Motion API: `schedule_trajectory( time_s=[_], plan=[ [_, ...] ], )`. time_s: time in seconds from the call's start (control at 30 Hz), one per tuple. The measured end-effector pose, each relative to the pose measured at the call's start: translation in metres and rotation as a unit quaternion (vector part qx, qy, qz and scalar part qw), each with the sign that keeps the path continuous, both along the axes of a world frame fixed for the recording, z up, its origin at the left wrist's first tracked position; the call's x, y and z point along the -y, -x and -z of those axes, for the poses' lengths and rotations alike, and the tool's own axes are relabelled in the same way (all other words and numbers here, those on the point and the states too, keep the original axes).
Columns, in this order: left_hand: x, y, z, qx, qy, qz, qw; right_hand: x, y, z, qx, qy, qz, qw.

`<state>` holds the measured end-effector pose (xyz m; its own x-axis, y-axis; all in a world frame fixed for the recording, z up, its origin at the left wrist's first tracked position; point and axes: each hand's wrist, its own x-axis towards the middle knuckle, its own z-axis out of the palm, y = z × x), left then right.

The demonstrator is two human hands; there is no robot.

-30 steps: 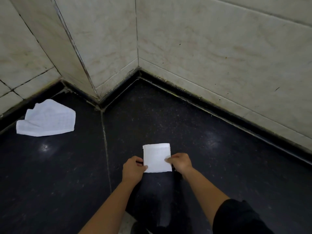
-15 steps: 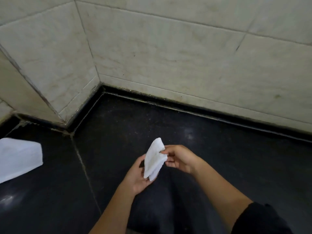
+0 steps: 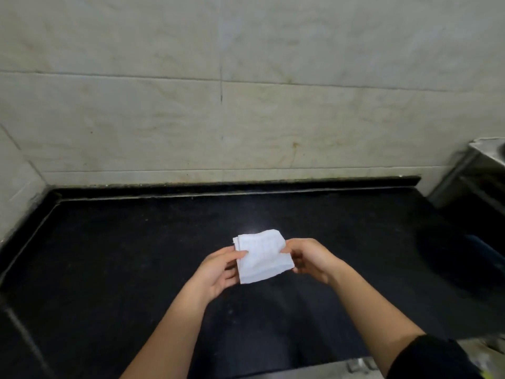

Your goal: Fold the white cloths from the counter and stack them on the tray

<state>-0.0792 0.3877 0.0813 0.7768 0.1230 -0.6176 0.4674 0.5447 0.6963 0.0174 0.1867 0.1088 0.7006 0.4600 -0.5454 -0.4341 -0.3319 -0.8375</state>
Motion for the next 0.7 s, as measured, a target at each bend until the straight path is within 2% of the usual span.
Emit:
schedule_trajectory(
  time_s=[0.33, 0.7],
  plan=[
    [0.252, -0.033, -0.047, 0.061, -0.047, 0.105, 0.991, 0.267, 0.006, -0.036, 0.064, 0.013, 0.104, 0.992],
    [0.440, -0.142, -0.119, 0.126, -0.100, 0.214, 0.964, 0.463, -0.056, -0.100, 0.139, 0.016, 0.217, 0.966]
  ],
)
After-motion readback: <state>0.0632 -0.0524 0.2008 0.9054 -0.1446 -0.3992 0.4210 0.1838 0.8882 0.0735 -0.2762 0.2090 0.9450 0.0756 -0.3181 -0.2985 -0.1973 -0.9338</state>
